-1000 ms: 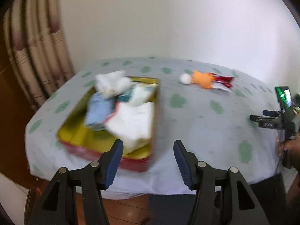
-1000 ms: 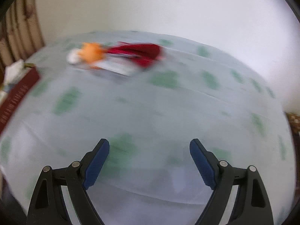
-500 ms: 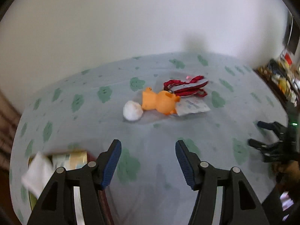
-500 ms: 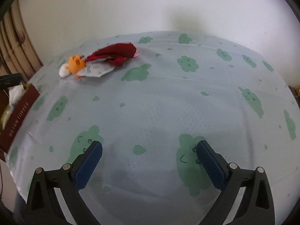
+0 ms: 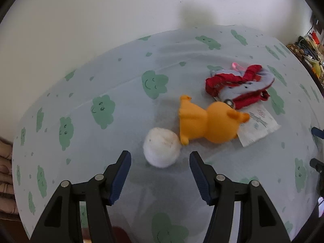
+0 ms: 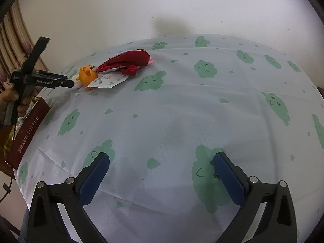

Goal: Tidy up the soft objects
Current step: 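Grasp the white pompom ball with the left gripper, then carry the pompom toward the tin while the right grasps the orange plush toy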

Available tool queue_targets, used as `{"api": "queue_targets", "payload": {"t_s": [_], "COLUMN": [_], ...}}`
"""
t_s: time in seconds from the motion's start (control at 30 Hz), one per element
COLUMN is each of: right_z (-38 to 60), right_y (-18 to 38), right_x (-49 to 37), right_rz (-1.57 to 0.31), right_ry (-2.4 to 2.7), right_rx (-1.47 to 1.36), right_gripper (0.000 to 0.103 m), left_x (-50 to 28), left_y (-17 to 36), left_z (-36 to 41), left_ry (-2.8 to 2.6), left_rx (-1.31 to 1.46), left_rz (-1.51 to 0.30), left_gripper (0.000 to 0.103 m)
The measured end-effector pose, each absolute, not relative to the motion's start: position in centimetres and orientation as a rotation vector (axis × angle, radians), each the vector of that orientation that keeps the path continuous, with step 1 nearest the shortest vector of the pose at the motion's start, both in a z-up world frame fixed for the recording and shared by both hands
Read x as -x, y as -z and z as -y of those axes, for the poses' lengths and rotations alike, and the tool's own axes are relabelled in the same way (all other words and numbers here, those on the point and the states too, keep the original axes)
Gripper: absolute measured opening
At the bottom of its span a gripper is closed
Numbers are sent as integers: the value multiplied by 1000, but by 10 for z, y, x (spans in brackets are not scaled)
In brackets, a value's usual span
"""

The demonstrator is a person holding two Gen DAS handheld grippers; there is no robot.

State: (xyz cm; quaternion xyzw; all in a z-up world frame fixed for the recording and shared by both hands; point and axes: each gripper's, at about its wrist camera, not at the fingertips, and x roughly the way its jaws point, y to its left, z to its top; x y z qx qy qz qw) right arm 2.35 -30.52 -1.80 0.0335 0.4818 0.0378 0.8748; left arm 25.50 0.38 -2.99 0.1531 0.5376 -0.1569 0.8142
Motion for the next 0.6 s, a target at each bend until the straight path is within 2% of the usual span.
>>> {"api": "queue_targets", "payload": {"t_s": [0.13,0.17,0.2,0.23,0.4,0.6], "right_z": [305,305,305,305,305,305], "right_y": [18,18,18,18,17,18], "right_x": [-24,-24,-24,-24,-24,-23], "right_rz": [-1006,-1006,-1005,-1005,-1005,-1007], "right_ry": [-78,-79,-79,-80,-80,-78], "right_rx": [-71,-72,-73,-74,-76,-72], "right_gripper": [103,103,103,103,103,103], "left_x": [-263,-266,-267,-267,-238,-157], "left_y": [47,52,53,52,42,5], "left_z": [-1,-3,-3,-4,3,-8], "left_ry": [349,331,332,331,246,275], "left_rx": [-342,-336,-308,-277,-285,1], "left_rz": [-1168,-1177,-1177,-1175,-1144,-1101], "left_gripper": [61,55,29,22,21,22]}}
